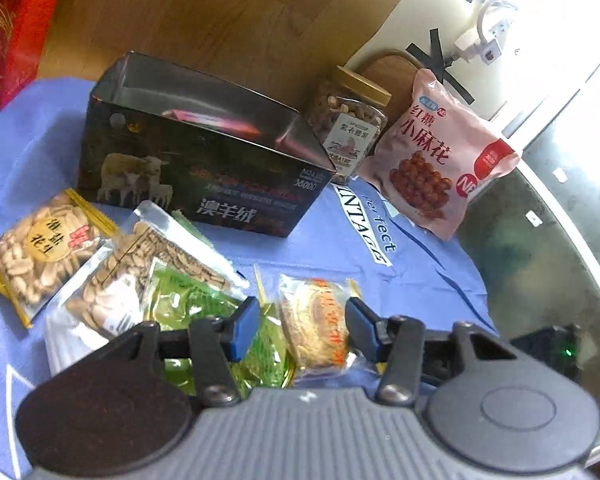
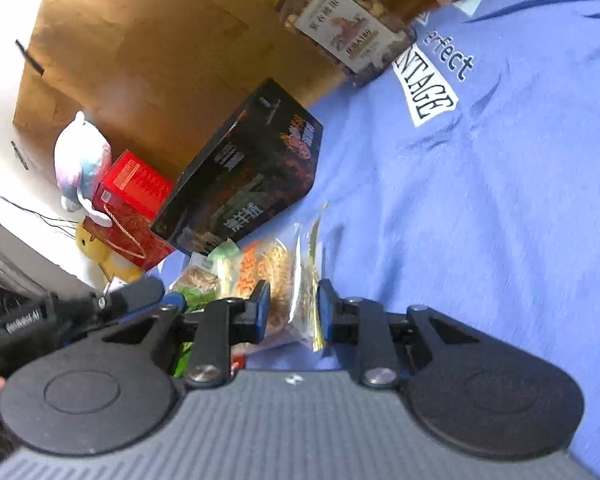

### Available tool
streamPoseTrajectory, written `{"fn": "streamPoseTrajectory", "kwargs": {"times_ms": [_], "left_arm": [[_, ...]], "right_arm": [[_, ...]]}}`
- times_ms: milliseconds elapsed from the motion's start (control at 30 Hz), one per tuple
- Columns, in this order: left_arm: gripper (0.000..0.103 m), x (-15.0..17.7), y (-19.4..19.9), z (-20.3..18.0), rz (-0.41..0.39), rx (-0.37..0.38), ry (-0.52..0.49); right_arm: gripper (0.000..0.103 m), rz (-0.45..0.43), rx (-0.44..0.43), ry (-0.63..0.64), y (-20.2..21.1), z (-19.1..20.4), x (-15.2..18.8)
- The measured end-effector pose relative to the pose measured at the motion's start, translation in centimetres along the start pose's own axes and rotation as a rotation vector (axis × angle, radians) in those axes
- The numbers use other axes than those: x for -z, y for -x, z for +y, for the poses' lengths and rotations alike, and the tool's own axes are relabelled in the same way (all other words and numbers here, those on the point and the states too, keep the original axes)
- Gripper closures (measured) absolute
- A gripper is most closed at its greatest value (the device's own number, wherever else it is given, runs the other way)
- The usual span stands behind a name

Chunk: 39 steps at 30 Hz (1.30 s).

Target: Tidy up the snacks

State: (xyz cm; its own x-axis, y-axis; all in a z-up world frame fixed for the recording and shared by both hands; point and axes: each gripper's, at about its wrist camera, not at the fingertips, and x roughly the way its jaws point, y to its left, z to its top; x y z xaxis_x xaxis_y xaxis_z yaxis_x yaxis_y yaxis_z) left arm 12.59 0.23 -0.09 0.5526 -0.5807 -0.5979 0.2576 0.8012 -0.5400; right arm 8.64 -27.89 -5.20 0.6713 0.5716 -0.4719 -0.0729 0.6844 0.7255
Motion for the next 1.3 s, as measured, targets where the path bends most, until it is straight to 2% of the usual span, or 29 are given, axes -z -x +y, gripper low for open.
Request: {"fn": "streamPoseTrajectory", "kwargs": {"times_ms": [67,167,233,400,533,567,600,633,700,767,900,1067,1200,1300], "left_arm": [[0.055,0.3,0.9,-0.2,-0.003,-0.008,0.015],[0.054,0.7,2.0,-0.9,-0.010,0.011,0.006],[0.054,1.3,2.0,-2.0,0.001,0.030,-0.015],[0.052,3.1,-0.5,-5.1,0.097,0.108,-0.054],[0.052,4.1,-3.7,-6.5,0.164,0.106,-0.065],[0.054,4.5,-4.6,-6.6,0.181,0.086,-0.069],[0.064,4.7,-5.4,-6.4,0.202,0.060,-0.063],[0.067,5.0,-6.1,-6.1,0.220,0.061,-0.048],[0.072,5.1,-5.8,-5.6,0.212,0.087,-0.026],[0.074,4.4,-4.7,-5.8,0.196,0.075,-0.039],[0.074,1.1,-1.3,-5.3,0.065,0.062,-0.081],[0.074,-6.4,2.2,-1.8,-0.097,0.026,-0.045],[0.074,-11.4,1.4,1.1,-0.145,-0.117,-0.031],[0.074,-13.0,0.1,3.6,-0.136,-0.217,-0.027]], "right_arm": [[0.085,-0.040,-0.004,-0.045,1.5,-0.4,0.6],[0.086,-0.102,0.014,-0.129,4.4,-2.0,1.5],[0.087,-0.122,-0.010,-0.218,5.8,-3.3,2.3],[0.086,-0.139,-0.065,-0.398,7.9,-5.6,4.3],[0.087,-0.147,-0.070,-0.405,9.0,-6.0,4.7],[0.087,-0.148,-0.070,-0.401,9.0,-6.0,4.7],[0.087,-0.147,-0.075,-0.399,9.0,-6.2,4.6],[0.087,-0.146,-0.079,-0.397,9.0,-6.2,4.5],[0.086,-0.143,-0.077,-0.383,8.9,-6.1,4.2],[0.086,-0.127,-0.084,-0.362,8.6,-5.6,3.6],[0.086,-0.131,-0.133,-0.212,6.3,-1.1,0.0],[0.086,-0.145,-0.174,0.011,-0.1,6.7,-5.5],[0.086,-0.106,-0.148,0.107,-7.3,10.0,-9.1],[0.086,-0.057,-0.098,0.161,-12.1,11.0,-9.8]]}}
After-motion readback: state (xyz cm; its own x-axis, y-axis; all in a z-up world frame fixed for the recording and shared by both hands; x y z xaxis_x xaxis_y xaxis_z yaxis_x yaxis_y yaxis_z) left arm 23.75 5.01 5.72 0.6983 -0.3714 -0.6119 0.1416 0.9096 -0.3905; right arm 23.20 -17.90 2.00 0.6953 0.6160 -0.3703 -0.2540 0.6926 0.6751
